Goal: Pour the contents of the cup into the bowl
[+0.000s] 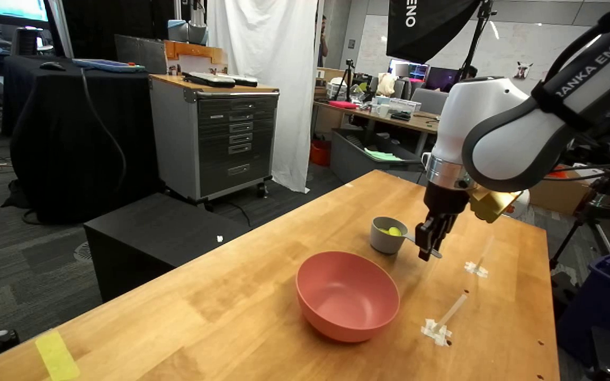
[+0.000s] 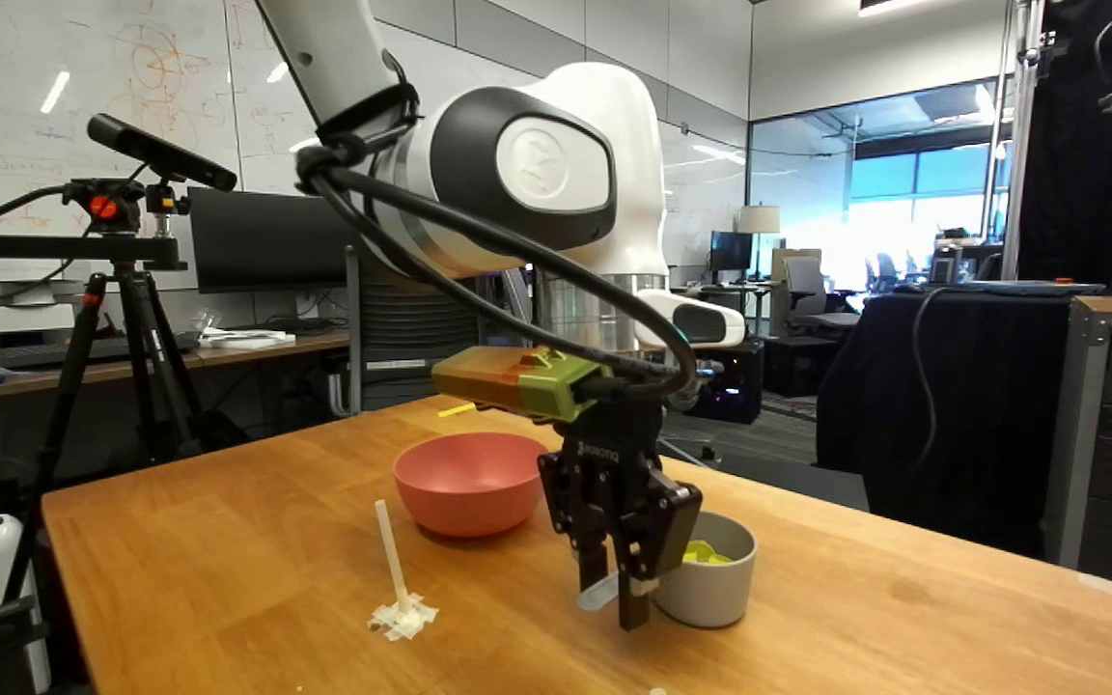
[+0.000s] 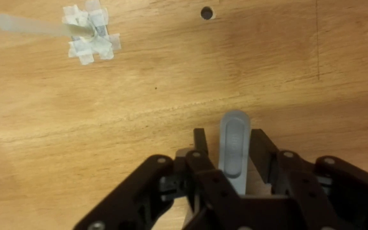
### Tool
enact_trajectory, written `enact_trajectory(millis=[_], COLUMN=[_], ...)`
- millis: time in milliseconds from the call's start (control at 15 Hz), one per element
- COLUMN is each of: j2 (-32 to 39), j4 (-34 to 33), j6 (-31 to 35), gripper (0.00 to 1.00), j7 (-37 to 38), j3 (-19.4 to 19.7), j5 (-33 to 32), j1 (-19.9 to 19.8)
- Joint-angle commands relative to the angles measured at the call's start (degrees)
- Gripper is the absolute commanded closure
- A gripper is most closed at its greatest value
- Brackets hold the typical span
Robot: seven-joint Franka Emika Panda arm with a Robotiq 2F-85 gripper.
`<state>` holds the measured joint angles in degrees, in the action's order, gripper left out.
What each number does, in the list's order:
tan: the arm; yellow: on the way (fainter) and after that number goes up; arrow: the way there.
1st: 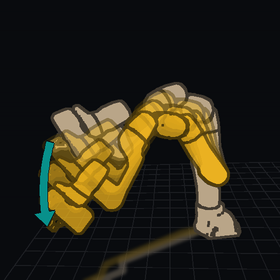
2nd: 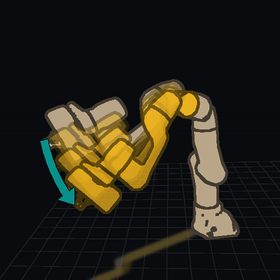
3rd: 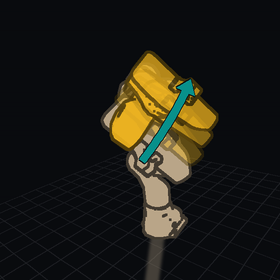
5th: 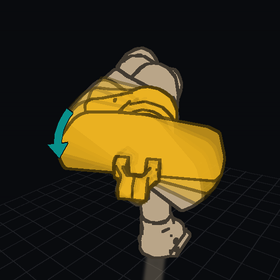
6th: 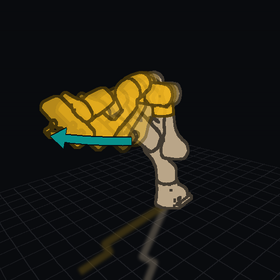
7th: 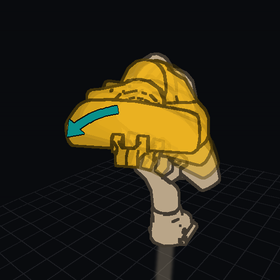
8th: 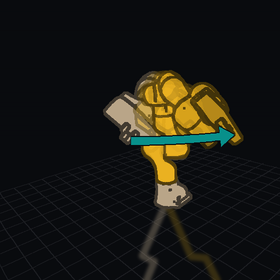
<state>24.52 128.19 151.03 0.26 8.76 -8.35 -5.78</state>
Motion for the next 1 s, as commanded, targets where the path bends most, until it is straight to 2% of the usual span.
enact_trajectory(millis=[0, 133, 200, 267, 400, 533, 933], j2=[0.7, 0.8, 0.8, 0.8, 0.8, 0.8, 0.8], j4=[-1.4, -1.6, -1.7, -1.7, -1.8, -1.8, -1.7], j6=[0.2, -0.2, -0.2, -0.1, -0.1, 0.0, 0.2], gripper=[0.7, 0.64, 0.68, 0.82, 0.9, 0.88, 0.88], j7=[0.5, 0.3, 0.3, 0.3, 0.3, 0.4, 0.7], j3=[-0.1, -0.2, -0.1, -0.1, -0.1, 0.0, 0.3], j5=[0.2, 0.4, 0.4, 0.3, 0.3, 0.2, -0.2], j1=[0.4, 0.3, 0.3, 0.3, 0.3, 0.3, 0.5])
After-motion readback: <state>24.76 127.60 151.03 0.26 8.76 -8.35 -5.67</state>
